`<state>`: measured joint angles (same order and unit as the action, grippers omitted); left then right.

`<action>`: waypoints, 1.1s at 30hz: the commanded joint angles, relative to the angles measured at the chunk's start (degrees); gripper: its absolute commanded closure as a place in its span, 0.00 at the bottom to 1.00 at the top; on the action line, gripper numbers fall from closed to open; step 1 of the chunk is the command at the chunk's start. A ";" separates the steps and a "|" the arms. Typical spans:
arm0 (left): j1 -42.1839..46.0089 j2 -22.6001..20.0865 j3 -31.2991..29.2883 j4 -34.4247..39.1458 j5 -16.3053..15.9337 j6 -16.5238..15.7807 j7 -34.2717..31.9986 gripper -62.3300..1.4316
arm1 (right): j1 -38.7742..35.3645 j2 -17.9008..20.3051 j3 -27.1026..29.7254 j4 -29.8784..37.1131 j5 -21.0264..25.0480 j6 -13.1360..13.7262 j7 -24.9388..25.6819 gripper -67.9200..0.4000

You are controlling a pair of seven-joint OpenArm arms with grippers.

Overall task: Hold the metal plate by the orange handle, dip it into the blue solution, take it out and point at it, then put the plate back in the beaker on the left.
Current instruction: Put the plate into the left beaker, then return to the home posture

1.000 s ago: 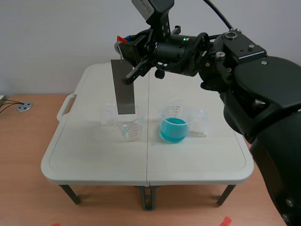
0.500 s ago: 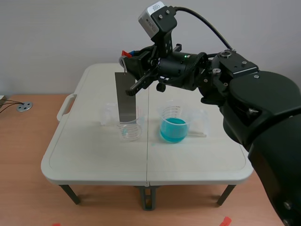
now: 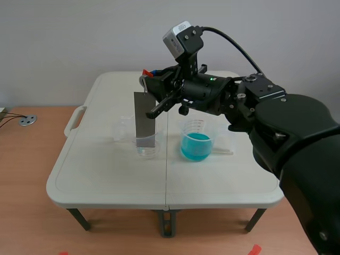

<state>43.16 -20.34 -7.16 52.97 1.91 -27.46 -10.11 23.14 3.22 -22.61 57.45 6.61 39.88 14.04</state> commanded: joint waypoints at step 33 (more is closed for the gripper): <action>0.48 -0.33 -0.39 0.22 -0.20 -0.33 0.94 0.95 | 1.44 0.15 -3.23 -4.66 -2.80 -2.95 8.22 0.98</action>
<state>43.16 -20.34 -7.16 52.97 1.91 -27.46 -8.82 23.14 3.33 -26.00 52.40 3.01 37.19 20.99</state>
